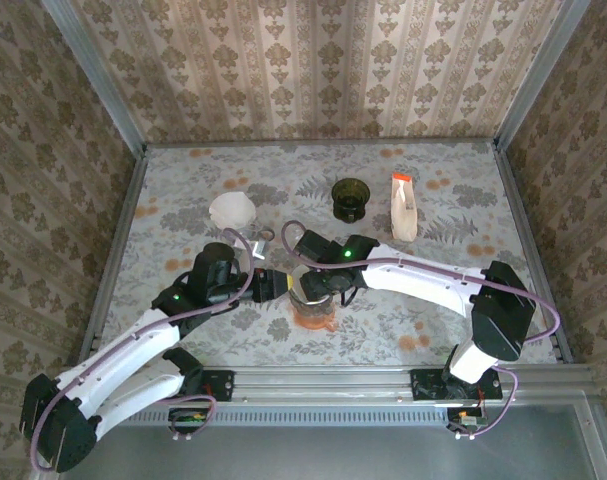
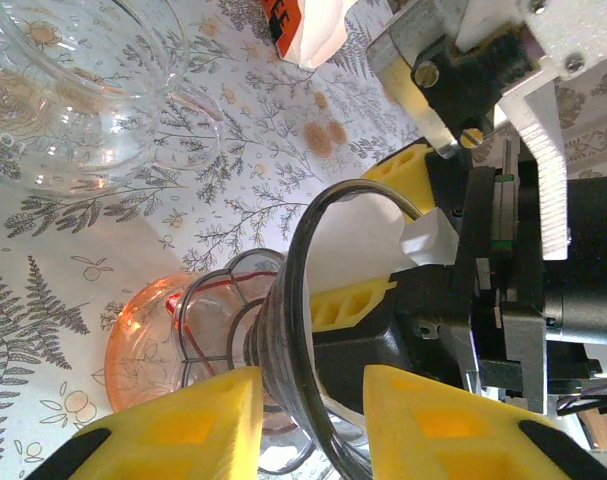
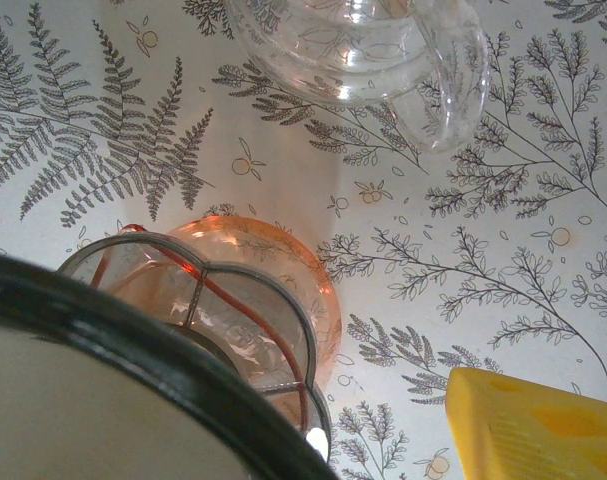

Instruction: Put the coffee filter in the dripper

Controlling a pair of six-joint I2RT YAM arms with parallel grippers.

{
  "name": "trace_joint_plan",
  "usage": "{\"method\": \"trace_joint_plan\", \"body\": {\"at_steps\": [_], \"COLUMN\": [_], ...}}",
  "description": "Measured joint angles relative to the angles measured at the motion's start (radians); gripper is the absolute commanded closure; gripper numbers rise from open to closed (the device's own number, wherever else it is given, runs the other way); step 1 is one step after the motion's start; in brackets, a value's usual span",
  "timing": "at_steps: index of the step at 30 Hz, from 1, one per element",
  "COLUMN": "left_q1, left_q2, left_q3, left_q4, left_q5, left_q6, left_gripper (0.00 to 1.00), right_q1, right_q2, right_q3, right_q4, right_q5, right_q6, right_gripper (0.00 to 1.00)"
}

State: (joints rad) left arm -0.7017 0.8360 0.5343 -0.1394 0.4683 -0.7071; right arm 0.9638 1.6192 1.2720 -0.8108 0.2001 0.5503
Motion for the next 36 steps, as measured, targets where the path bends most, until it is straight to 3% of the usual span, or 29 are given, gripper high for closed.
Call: {"method": "trace_joint_plan", "body": {"at_steps": [12,29,36], "left_q1": [-0.006,-0.006,-0.006], "left_q2": [0.0,-0.002,-0.002], "left_q3": [-0.001,-0.004,-0.004], "left_q4": [0.0,0.002,0.002], "left_q5": [0.004,0.003,0.004], "left_q6": [-0.008,-0.011,-0.013], "left_gripper": [0.68,0.68,0.66], "right_q1": [0.0,0.0,0.0], "right_q2": [-0.127,-0.253,-0.257], "right_q3": [0.023,-0.065,-0.098], "right_q4": [-0.023,-0.058,-0.041], "right_q5": [0.033,0.058,0.057], "right_q6": [0.001,0.034,0.038], "right_gripper": [0.25,0.39,0.38]}}
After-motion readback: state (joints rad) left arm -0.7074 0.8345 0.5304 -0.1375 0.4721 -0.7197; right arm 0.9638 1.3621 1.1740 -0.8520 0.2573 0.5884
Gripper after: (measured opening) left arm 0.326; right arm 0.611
